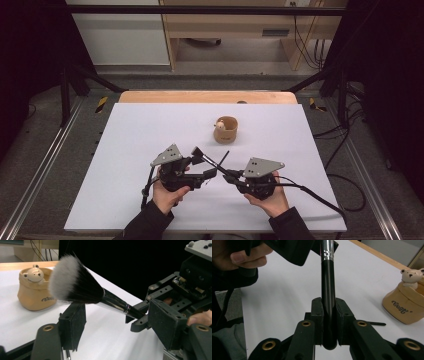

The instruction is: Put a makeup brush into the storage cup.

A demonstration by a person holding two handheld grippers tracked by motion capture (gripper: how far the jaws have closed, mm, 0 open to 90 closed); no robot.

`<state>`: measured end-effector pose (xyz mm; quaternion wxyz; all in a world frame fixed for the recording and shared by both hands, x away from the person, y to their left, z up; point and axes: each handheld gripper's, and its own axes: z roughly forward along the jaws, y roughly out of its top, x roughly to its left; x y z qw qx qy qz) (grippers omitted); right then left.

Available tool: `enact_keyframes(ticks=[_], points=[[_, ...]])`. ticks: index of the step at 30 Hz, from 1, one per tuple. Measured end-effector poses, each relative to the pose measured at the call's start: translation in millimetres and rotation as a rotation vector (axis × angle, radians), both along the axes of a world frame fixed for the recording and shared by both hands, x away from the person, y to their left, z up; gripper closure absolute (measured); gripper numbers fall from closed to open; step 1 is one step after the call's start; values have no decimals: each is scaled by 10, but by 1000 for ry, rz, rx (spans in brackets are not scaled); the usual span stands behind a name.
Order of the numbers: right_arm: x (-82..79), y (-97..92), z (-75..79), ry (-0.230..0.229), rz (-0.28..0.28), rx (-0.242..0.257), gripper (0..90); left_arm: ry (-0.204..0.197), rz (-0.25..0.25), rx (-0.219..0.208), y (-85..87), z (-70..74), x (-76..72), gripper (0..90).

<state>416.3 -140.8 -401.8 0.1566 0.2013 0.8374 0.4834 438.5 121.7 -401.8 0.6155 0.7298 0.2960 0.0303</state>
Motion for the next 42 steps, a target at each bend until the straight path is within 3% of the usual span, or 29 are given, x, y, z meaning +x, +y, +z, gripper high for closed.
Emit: enact_keyframes(ticks=[17, 29, 42], points=[[-12, 36, -23, -1, 26, 9, 791, 43, -9, -51, 5, -35, 26, 560], [-18, 63, -56, 4, 37, 6, 791, 62, -15, -81, 21, -39, 17, 582], [-14, 95, -93, 6, 51, -12, 790, 57, -33, -96, 30, -27, -6, 682]])
